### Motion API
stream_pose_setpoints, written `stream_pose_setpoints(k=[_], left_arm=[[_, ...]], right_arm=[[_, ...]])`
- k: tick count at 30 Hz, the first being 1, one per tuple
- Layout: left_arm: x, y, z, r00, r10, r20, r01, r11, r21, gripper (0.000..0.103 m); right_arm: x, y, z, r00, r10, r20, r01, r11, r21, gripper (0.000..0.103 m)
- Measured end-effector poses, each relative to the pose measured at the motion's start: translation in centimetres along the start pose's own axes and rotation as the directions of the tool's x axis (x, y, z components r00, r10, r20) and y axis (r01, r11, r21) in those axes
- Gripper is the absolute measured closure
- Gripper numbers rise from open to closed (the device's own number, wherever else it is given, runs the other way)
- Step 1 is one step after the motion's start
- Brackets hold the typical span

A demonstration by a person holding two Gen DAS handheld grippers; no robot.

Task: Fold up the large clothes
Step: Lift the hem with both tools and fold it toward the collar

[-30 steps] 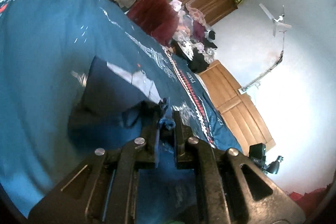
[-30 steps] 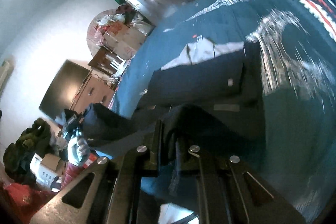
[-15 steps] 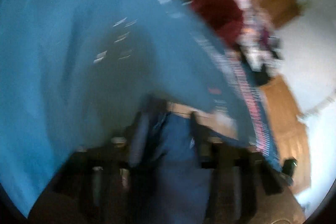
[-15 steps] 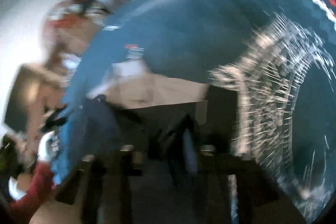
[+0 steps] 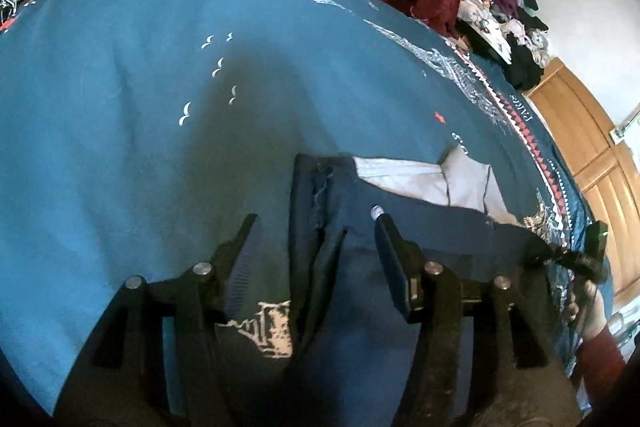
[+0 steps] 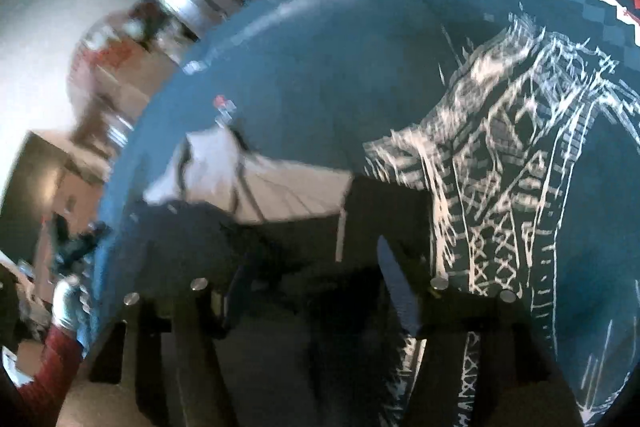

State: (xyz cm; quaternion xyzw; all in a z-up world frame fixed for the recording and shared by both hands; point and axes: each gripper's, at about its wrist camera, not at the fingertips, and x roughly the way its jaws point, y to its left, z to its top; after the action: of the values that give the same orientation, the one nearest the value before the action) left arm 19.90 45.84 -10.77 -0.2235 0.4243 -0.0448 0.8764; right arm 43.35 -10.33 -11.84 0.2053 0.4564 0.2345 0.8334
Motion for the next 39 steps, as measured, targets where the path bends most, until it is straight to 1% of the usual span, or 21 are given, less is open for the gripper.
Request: stream_pose_setpoints(k=[2,4,6,8,10,13,15,18,22,23,24,25,27,29,30,31,33,34,36,37,39], left_arm=[[0.1,0.5,0.5,1.0,0.005,0.004,-0.005,1.0,-0.01,0.046],[0.6,0.6,1.3,1.0,0.015,0.006,-0.015,1.0,-0.018,0.046],[0.7,0.3,1.3,1.0,0.023,0.004,-0.023,0.999,-0.026,0.046],[0.7,0.3,1.2,1.0,0.027,0.004,-0.027,0.999,-0.026,0.046],[1.0,-0.2,1.2,1.0,0.026,0.0,-0.026,1.0,-0.009,0.046],[1.5,-1.0,1.0,0.999,0.049,-0.014,-0.048,0.998,0.033,0.046],[1.8,-1.4,1.0,0.998,0.066,-0.021,-0.064,0.996,0.056,0.046],[2.2,-2.1,1.0,0.996,0.085,-0.023,-0.083,0.992,0.095,0.046],[3.1,-3.1,1.0,0.992,0.122,-0.027,-0.117,0.982,0.15,0.046],[3.6,-3.2,0.9,0.987,0.159,-0.03,-0.152,0.973,0.174,0.045],[4.5,-3.1,0.7,0.968,0.25,-0.038,-0.237,0.949,0.208,0.045],[5.1,-2.8,0.5,0.951,0.307,-0.045,-0.291,0.931,0.219,0.044],[4.8,-1.9,0.3,0.945,0.324,-0.043,-0.31,0.93,0.198,0.043],[3.0,-2.2,0.2,0.921,0.391,0.002,-0.384,0.904,0.189,0.046],[1.3,-3.1,-0.1,0.923,0.383,0.043,-0.384,0.903,0.195,0.046],[-0.3,-4.2,-0.7,0.933,0.352,0.079,-0.36,0.911,0.199,0.046],[-3.2,-8.3,-3.1,0.962,0.237,0.136,-0.266,0.928,0.263,0.042],[-4.1,-10.9,-4.9,0.974,0.175,0.144,-0.213,0.924,0.319,0.038],[-4.5,-14.2,-7.9,0.986,0.098,0.138,-0.144,0.915,0.378,0.03],[-4.3,-15.9,-9.7,0.993,0.044,0.109,-0.084,0.911,0.404,0.027],[-3.1,-18.0,-12.6,0.998,0.015,0.061,-0.041,0.892,0.45,0.026]], right_arm=[[-1.8,-0.3,0.1,0.995,0.066,0.073,-0.068,0.997,0.023,0.035],[-3.5,-1.0,0.4,0.985,0.087,0.152,-0.095,0.994,0.047,0.032],[-4.3,-2.2,0.4,0.981,0.075,0.181,-0.09,0.993,0.079,0.026],[-3.4,-3.1,0.2,0.989,0.041,0.142,-0.055,0.994,0.096,0.026],[-1.5,-3.1,-0.2,0.998,-0.014,0.061,0.01,0.998,0.065,0.026],[0.9,-2.2,-1.0,0.998,-0.052,-0.028,0.052,0.999,0.0,0.027],[2.9,-1.3,-1.6,0.991,-0.109,-0.073,0.105,0.993,-0.062,0.027],[4.6,-0.9,-2.4,0.979,-0.187,-0.085,0.175,0.977,-0.124,0.031],[4.8,-0.7,-2.5,0.978,-0.2,-0.061,0.191,0.973,-0.133,0.04],[4.8,-0.8,-2.5,0.978,-0.204,-0.055,0.195,0.972,-0.133,0.041],[4.8,-0.7,-2.4,0.975,-0.218,-0.038,0.211,0.968,-0.138,0.042],[5.0,-0.5,-2.0,0.971,-0.24,-0.022,0.234,0.962,-0.14,0.043],[4.3,-0.3,-1.4,0.956,-0.294,0.004,0.292,0.947,-0.13,0.044],[2.1,0.6,-1.2,0.946,-0.321,0.04,0.323,0.939,-0.115,0.046],[0.9,1.3,-1.2,0.948,-0.314,0.057,0.319,0.941,-0.115,0.046],[-0.5,2.5,-1.7,0.949,-0.306,0.08,0.314,0.942,-0.121,0.046],[-3.6,5.7,-4.7,0.959,-0.247,0.136,0.266,0.953,-0.146,0.043],[-4.3,7.2,-6.4,0.964,-0.224,0.142,0.246,0.956,-0.163,0.039],[-4.3,10.9,-11.2,0.973,-0.194,0.125,0.218,0.95,-0.224,0.038],[-4.0,12.4,-13.5,0.974,-0.194,0.114,0.218,0.942,-0.255,0.038],[-2.6,15.4,-17.9,0.974,-0.21,0.089,0.227,0.919,-0.321,0.038]])
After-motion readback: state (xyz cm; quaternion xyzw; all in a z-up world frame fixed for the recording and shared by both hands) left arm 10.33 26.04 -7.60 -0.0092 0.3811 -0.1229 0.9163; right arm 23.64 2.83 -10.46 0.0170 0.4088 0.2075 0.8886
